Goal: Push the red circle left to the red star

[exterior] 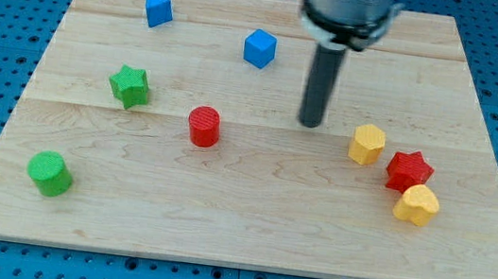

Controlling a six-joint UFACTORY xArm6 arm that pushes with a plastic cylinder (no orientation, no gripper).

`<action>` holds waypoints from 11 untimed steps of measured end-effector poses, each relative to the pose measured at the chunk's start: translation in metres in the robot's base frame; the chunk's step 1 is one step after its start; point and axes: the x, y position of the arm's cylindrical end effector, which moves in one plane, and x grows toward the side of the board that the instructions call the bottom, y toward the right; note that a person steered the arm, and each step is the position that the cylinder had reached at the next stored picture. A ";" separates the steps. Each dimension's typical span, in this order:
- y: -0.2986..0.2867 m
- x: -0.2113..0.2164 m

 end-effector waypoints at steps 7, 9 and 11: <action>-0.184 -0.018; -0.047 -0.003; -0.027 -0.006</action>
